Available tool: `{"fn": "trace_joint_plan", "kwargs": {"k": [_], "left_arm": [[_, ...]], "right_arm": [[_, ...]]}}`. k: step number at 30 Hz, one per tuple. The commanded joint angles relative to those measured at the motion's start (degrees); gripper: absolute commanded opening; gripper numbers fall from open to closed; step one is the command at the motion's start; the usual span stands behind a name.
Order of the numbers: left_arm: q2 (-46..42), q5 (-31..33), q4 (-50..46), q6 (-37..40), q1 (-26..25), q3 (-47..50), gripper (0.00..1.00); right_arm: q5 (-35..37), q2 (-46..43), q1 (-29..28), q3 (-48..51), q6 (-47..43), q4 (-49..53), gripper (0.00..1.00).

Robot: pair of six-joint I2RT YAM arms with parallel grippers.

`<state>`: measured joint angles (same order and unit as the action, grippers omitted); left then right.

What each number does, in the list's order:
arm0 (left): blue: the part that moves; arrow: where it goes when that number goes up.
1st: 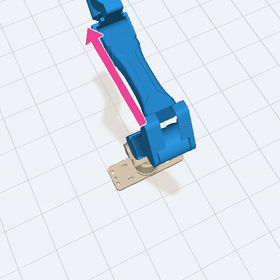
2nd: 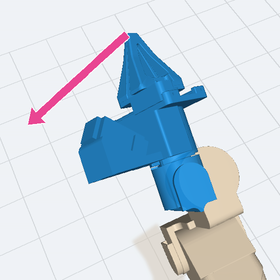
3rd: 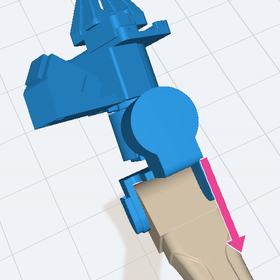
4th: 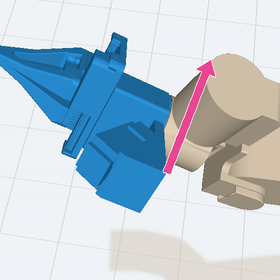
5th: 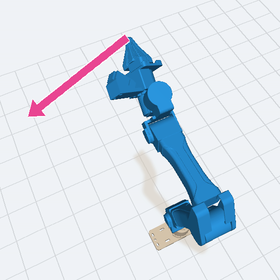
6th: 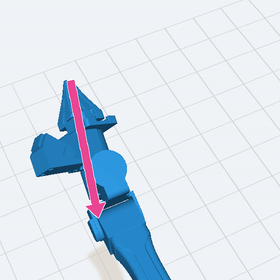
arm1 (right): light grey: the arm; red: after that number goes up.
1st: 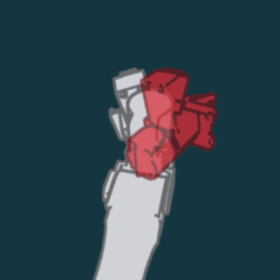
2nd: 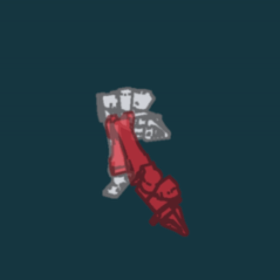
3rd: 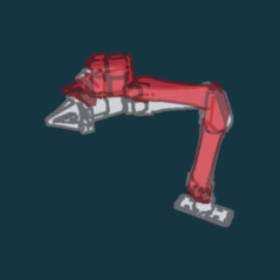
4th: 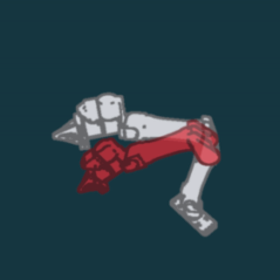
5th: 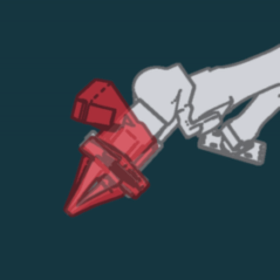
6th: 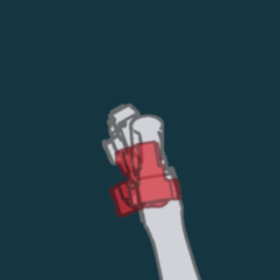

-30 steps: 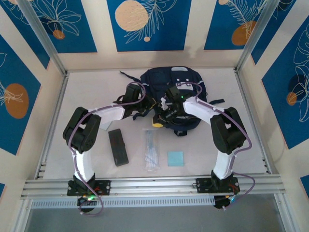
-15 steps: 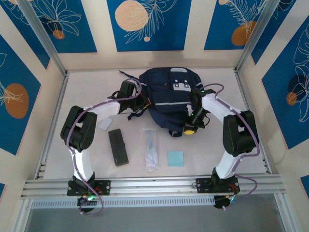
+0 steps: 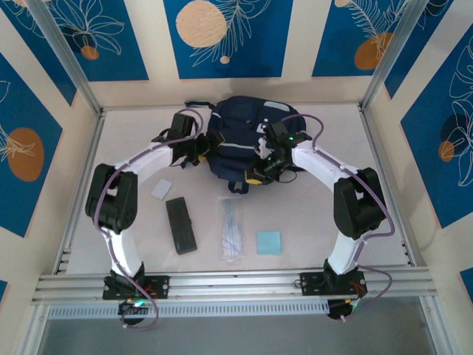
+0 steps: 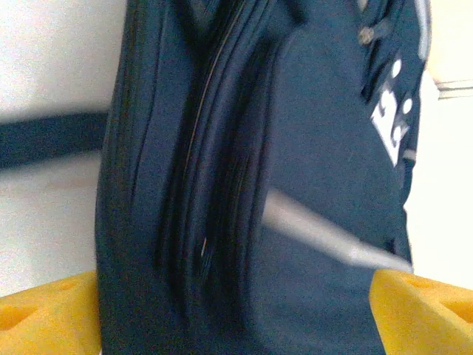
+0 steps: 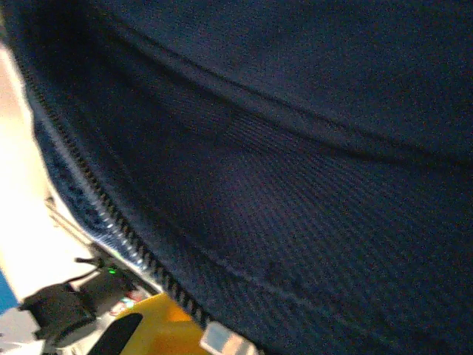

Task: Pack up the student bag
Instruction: Zip the student bag at the top-center of the table.

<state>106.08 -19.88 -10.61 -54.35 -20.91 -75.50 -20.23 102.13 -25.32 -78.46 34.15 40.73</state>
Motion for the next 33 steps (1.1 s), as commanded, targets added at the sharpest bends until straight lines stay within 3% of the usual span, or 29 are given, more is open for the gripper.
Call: {"fn": "trace_joint_plan", "kwargs": {"k": [1, 6, 10, 13, 15, 16, 18, 19, 20, 25, 33], "left_arm": [[-6.8, -0.9, -0.4, -5.4, -0.7, 6.4, 0.89], [-13.2, 1.1, 5.7, -14.5, -3.5, 16.5, 0.91], [-14.2, 3.1, 11.4, -20.1, -5.7, 18.3, 0.91], [-12.6, 4.6, 14.1, -21.2, -7.0, 16.9, 0.84], [-10.9, 4.4, 16.9, -21.9, -7.7, 16.2, 0.64], [-10.1, 4.0, 18.6, -22.3, -7.7, 16.3, 0.48], [-9.1, 3.6, 20.7, -23.0, -7.6, 16.8, 0.07], [-9.1, 3.7, 20.9, -22.8, -7.4, 17.0, 0.00], [-9.3, 3.7, 20.8, -22.1, -7.1, 17.2, 0.00], [-12.2, 3.9, 15.8, -15.7, -4.4, 17.4, 0.00], [-15.3, -0.5, 6.8, -6.1, -2.0, 15.0, 0.00]], "right_arm": [[-6.6, 2.0, -0.3, -5.5, 5.7, -12.5, 0.00], [-9.3, 5.2, -1.7, -8.5, 8.3, -14.6, 0.00], [-10.2, 5.8, -3.6, -7.4, 9.8, -16.3, 0.00], [-12.2, 5.2, -4.5, -5.2, 10.9, -18.4, 0.00], [-14.2, 4.4, -4.7, -3.6, 10.2, -18.6, 0.00], [-15.1, 4.1, -4.7, -3.0, 9.1, -17.7, 0.00], [-17.3, 3.9, -4.5, -3.1, 3.4, -11.8, 0.00], [-17.6, 4.2, -4.3, -3.7, -0.4, -7.5, 0.00], [-16.7, 4.4, -4.1, -4.4, -5.4, -2.2, 0.00], [-3.5, 4.9, -1.9, -2.4, -20.8, 16.3, 0.00], [25.9, 5.9, 6.0, -2.1, -22.9, 21.5, 0.00]]}}
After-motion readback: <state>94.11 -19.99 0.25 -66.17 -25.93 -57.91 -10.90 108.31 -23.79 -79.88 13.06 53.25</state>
